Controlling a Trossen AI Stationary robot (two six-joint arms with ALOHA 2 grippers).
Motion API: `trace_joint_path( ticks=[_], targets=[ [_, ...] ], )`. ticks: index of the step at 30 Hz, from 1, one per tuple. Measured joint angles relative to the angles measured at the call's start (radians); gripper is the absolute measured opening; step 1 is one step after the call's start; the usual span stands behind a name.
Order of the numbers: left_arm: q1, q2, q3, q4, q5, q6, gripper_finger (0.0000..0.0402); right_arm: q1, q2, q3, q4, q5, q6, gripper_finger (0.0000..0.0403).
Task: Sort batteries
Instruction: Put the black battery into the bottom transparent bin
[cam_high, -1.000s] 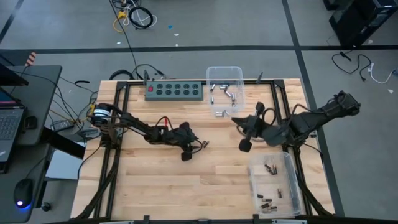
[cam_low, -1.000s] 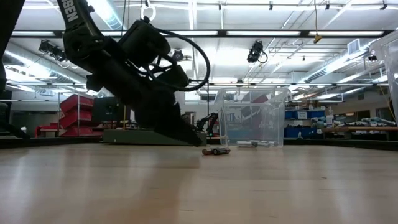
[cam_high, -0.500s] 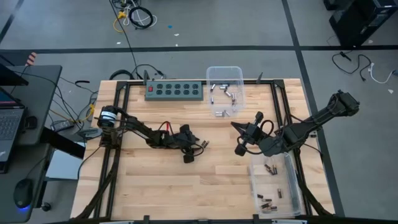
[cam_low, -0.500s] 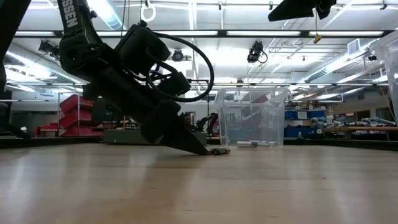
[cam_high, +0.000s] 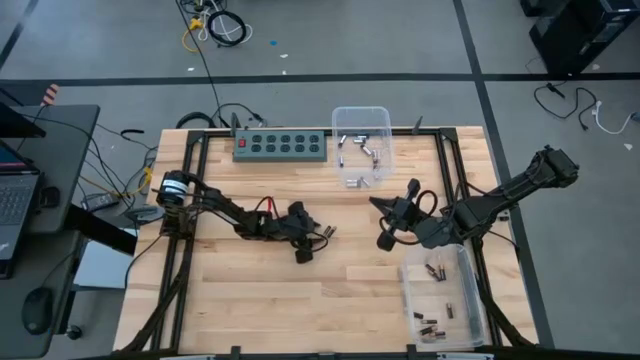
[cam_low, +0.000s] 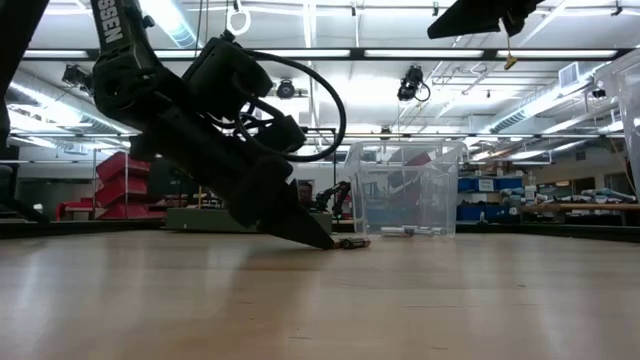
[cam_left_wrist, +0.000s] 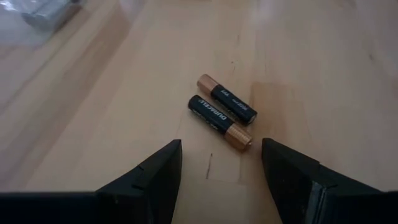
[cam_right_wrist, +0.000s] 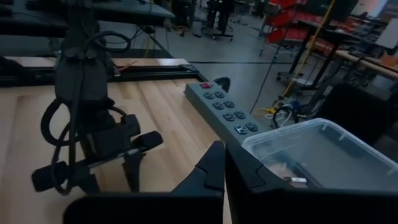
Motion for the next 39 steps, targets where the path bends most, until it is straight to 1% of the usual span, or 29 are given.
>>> trace_joint_path(
  ticks=[8,10,18,23,25,29,33,36,39],
  targets=[
    [0.0,0.0,0.0,-0.013,-0.079,0.007,0.0218,0.003,0.002,0.0,-0.011,-0.015,0.0,0.0002],
    [0.0,0.0,0.001,-0.018,-0.085,0.01,0.0218,0.003,0.002,0.0,-0.01,-0.015,0.0,0.0001],
    [0.001,0.001,-0.002,0.02,0.013,0.046,0.0218,0.0,0.002,-0.014,-0.006,-0.015,0.001,0.0001],
    [0.001,0.009,-0.002,0.067,0.022,0.057,0.0218,-0.019,0.002,-0.059,0.022,-0.015,0.022,0.0002],
    [0.004,0.024,-0.001,0.096,0.004,0.057,0.0218,-0.027,0.002,-0.076,0.035,-0.015,0.034,0.0001],
    [0.004,0.055,-0.001,0.111,-0.065,0.056,0.0214,-0.029,0.002,-0.101,0.084,-0.015,0.034,0.0001],
    [0.002,0.07,0.001,0.121,-0.073,0.054,0.0184,-0.029,0.002,-0.105,0.091,-0.015,0.023,0.0001],
    [0.002,0.07,0.002,0.115,-0.073,0.053,0.014,-0.03,0.002,-0.105,0.098,-0.015,0.001,0.0],
    [0.002,0.071,0.003,0.106,-0.074,0.056,0.0087,-0.035,0.002,-0.105,0.117,-0.015,-0.017,0.0001]
  ],
)
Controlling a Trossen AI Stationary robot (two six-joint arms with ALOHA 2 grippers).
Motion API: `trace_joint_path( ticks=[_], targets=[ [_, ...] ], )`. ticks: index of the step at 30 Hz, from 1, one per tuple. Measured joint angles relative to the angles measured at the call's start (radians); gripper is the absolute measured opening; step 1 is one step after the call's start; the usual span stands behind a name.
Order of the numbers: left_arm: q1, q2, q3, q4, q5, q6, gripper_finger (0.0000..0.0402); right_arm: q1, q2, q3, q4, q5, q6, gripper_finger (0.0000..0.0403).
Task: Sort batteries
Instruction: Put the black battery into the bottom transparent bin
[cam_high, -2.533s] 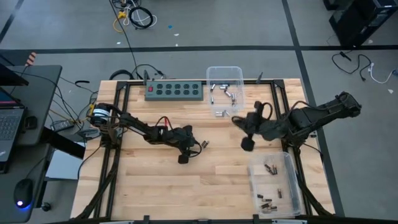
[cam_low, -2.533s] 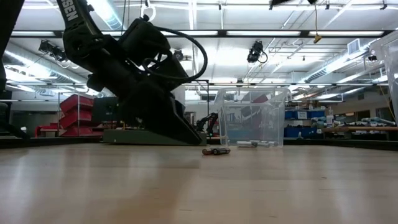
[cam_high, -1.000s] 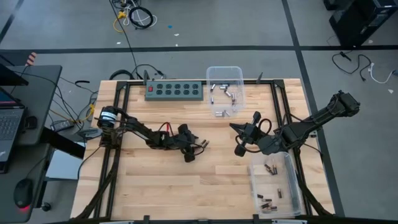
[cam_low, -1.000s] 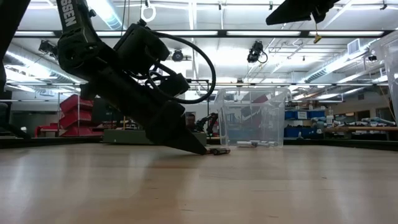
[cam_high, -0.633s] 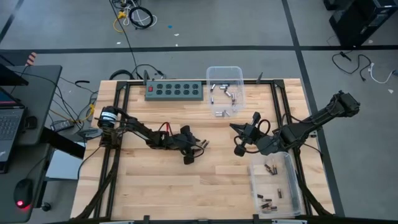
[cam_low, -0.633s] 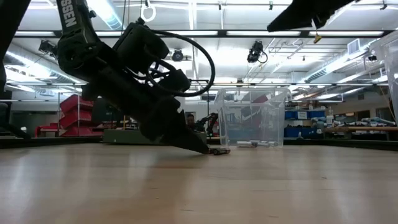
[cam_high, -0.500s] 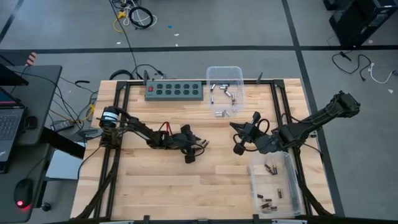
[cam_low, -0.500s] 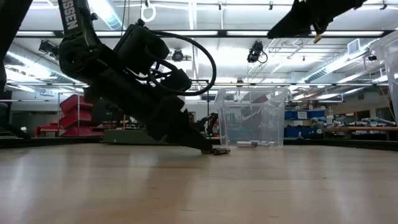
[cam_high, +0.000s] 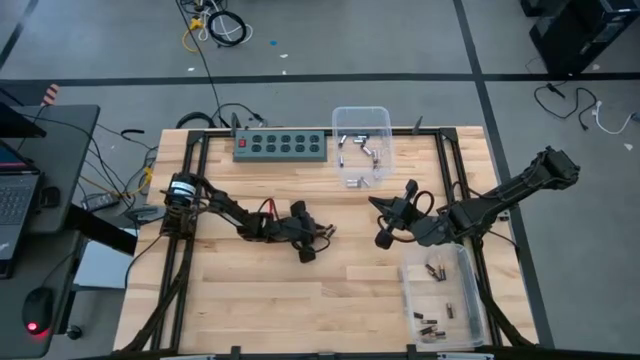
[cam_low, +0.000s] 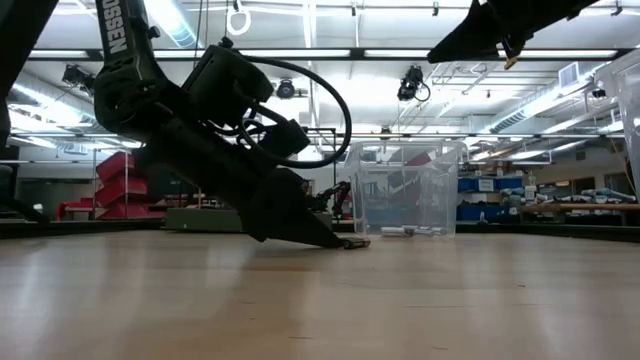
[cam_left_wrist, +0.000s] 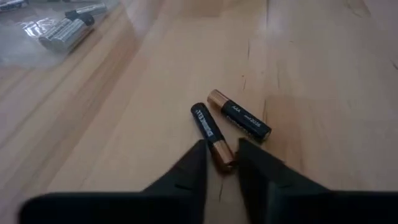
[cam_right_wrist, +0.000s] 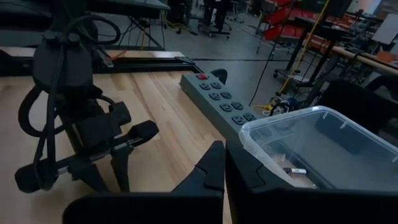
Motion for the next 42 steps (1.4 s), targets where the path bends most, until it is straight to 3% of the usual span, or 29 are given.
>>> trace_joint_path(
  ticks=[5,13,16,21,25,29,31,32,36,38,42],
  targets=[
    [0.0,-0.001,0.0,-0.018,-0.021,0.049,0.0013,-0.007,0.0,0.0,0.032,-0.004,-0.015,0.0],
    [0.002,-0.021,-0.004,-0.033,-0.112,0.137,0.0018,-0.037,0.0,0.0,0.068,-0.066,-0.026,0.0001],
    [0.007,-0.056,-0.009,-0.012,-0.163,0.221,0.0017,-0.058,0.0,0.0,0.107,-0.163,-0.069,0.0],
    [0.015,-0.128,-0.006,0.276,-0.196,0.419,0.0016,-0.111,0.057,0.001,0.254,-0.395,-0.246,0.0003],
    [0.014,-0.162,-0.02,0.482,-0.178,0.601,0.0016,-0.126,0.117,0.001,0.404,-0.397,-0.396,0.0008],
    [0.021,-0.193,-0.105,0.653,-0.174,0.655,0.0016,-0.126,0.12,0.001,0.512,-0.391,-0.521,0.002],
    [0.031,-0.199,-0.169,0.812,-0.125,0.647,0.0016,-0.132,0.12,0.001,0.548,-0.401,-0.562,0.0028],
    [0.044,-0.216,-0.192,0.815,-0.073,0.626,0.0016,-0.145,0.124,0.001,0.568,-0.432,-0.571,0.0033],
    [0.1,-0.268,-0.208,0.819,0.146,0.516,0.0015,-0.258,0.166,0.002,0.698,-0.689,-0.512,0.0058],
    [0.107,-0.27,-0.203,0.817,0.185,0.508,0.0015,-0.309,0.199,0.001,0.75,-0.779,-0.479,0.0072],
    [0.111,-0.272,-0.177,0.819,0.223,0.539,0.0015,-0.36,0.249,0.0,0.802,-0.821,-0.477,0.0101]
  ],
)
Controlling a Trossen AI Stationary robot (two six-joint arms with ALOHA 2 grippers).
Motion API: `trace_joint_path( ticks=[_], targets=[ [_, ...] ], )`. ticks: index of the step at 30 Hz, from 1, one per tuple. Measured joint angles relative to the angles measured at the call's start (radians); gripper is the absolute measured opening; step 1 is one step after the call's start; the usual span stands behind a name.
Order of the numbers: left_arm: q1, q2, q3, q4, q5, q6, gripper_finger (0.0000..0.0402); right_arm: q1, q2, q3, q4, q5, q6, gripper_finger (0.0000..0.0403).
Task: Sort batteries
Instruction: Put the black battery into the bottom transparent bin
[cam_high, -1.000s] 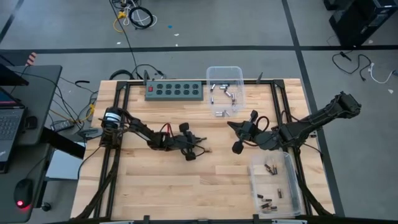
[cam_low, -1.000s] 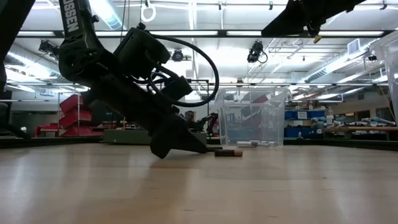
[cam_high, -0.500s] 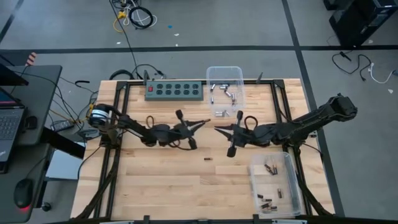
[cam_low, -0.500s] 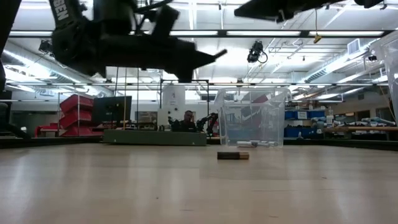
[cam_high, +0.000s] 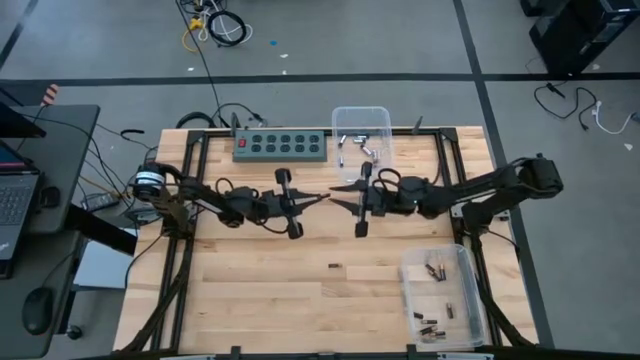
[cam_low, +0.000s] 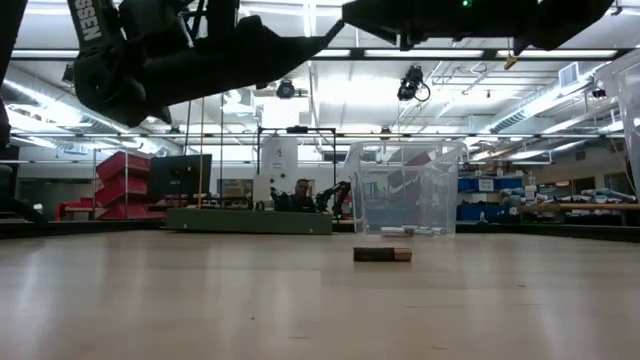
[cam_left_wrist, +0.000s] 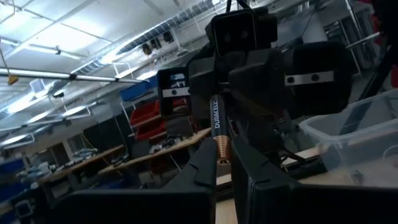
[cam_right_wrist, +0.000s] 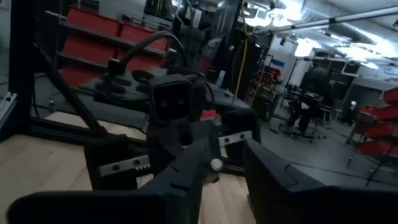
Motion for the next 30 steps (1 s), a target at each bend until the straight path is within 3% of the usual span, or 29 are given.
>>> trace_joint_path(
  ticks=[7,12,18,25,30],
  targets=[
    [0.013,0.0,0.024,-0.002,0.063,0.005,0.0015,-0.025,0.114,0.0,0.156,-0.029,-0.003,0.0134],
    [0.015,0.0,0.029,-0.007,0.064,0.004,0.0021,-0.026,0.163,0.0,0.204,-0.035,-0.02,0.0134],
    [0.015,0.003,0.029,-0.01,0.062,0.004,0.0043,-0.026,0.174,0.0,0.224,-0.057,-0.022,0.0099],
    [0.015,0.005,0.029,-0.026,0.009,-0.022,0.0071,-0.026,0.174,0.0,0.233,-0.055,-0.042,0.002],
    [0.015,0.005,0.029,-0.046,-0.006,-0.023,0.0097,-0.019,0.165,0.0,0.252,-0.013,-0.042,0.0019]
  ],
)
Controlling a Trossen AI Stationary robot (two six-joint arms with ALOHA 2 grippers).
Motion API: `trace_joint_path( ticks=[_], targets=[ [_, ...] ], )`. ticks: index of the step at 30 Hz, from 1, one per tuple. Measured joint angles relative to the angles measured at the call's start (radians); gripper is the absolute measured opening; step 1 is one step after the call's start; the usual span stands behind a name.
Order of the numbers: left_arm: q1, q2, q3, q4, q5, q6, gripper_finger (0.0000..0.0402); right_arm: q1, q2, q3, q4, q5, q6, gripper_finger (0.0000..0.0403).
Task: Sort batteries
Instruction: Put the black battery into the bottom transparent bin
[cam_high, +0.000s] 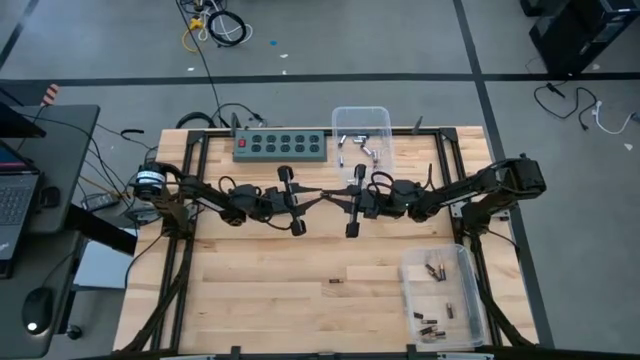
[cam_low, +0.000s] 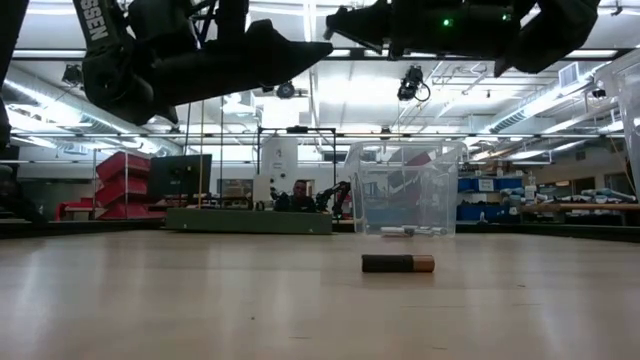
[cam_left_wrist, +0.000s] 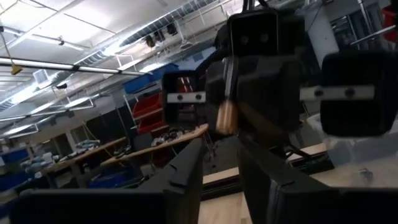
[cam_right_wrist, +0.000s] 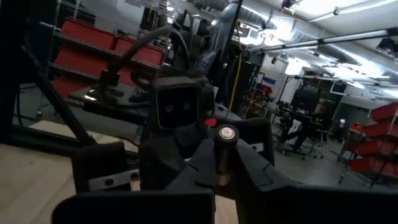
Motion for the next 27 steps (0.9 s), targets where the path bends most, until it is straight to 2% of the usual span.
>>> trace_joint_path(
  ticks=[4,8,12,15,18,21,24,27],
  targets=[
    [-0.001,0.0,0.0,-0.036,-0.006,0.0,0.0129,0.016,-0.05,0.0,-0.063,0.041,0.022,0.0017],
    [-0.001,0.0,0.0,-0.086,-0.068,0.0,0.0161,0.052,-0.153,0.002,-0.237,0.147,0.025,0.0017],
    [-0.001,0.0,-0.001,-0.123,-0.091,0.0,0.0181,0.102,-0.284,0.07,-0.594,0.257,0.097,0.0017],
    [-0.002,0.0,-0.001,-0.152,-0.093,-0.001,0.0186,0.141,-0.355,0.163,-0.922,0.293,0.201,0.0017],
    [-0.003,0.0,-0.001,-0.178,-0.092,-0.025,0.0187,0.186,-0.396,0.27,-1.246,0.291,0.338,0.0017],
    [-0.007,0.0,-0.001,-0.234,-0.046,-0.062,0.0187,0.241,-0.413,0.371,-1.541,0.27,0.521,0.0017],
    [-0.031,0.0,-0.001,-0.283,-0.02,-0.079,0.0187,0.311,-0.417,0.461,-1.776,0.191,0.728,0.0017],
    [-0.072,0.0,-0.001,-0.318,-0.018,-0.079,0.0187,0.39,-0.417,0.537,-1.932,0.083,0.951,0.0017]
  ],
)
